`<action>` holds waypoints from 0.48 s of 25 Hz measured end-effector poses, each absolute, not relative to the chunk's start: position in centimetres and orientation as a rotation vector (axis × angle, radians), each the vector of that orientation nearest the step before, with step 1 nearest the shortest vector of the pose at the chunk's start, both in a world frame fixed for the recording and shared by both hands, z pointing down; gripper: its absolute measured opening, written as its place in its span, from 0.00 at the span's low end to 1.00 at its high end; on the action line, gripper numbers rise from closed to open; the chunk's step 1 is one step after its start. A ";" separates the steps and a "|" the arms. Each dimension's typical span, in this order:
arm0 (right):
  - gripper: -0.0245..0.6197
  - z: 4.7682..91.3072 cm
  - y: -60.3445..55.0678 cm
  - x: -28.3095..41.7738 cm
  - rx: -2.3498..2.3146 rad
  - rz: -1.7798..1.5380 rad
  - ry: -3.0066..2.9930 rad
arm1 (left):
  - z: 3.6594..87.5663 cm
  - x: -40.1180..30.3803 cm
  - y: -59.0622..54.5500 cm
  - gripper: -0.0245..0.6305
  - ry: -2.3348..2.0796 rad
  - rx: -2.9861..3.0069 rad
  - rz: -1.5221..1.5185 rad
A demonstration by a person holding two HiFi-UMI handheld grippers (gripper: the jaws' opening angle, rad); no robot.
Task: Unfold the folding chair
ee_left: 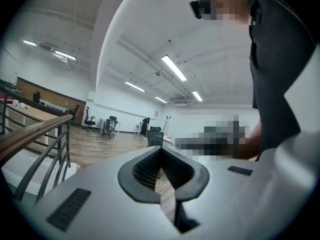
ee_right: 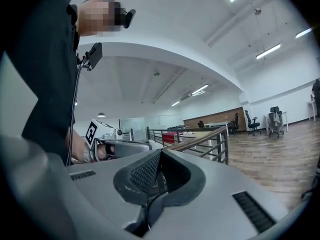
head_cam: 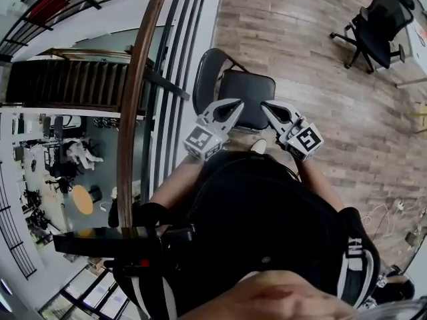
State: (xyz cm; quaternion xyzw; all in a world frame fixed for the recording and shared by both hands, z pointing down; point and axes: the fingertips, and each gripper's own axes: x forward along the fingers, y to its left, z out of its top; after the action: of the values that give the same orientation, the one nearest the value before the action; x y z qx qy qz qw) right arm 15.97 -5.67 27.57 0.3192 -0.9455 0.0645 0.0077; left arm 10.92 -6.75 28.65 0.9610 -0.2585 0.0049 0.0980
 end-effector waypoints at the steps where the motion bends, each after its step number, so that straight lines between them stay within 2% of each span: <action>1: 0.05 27.4 -5.6 15.5 0.997 0.203 -2.956 | 28.5 10.7 -6.6 0.04 -0.754 2.851 0.017; 12: 0.05 28.2 -5.1 13.4 1.030 0.262 -2.932 | 29.0 9.5 -6.2 0.04 -0.707 2.824 -0.009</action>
State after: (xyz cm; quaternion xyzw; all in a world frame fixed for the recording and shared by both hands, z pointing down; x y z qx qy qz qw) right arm 13.40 -5.06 28.18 0.3302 -0.9401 0.0839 0.0115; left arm 9.53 -6.16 29.01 0.9636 -0.2411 -0.0029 0.1151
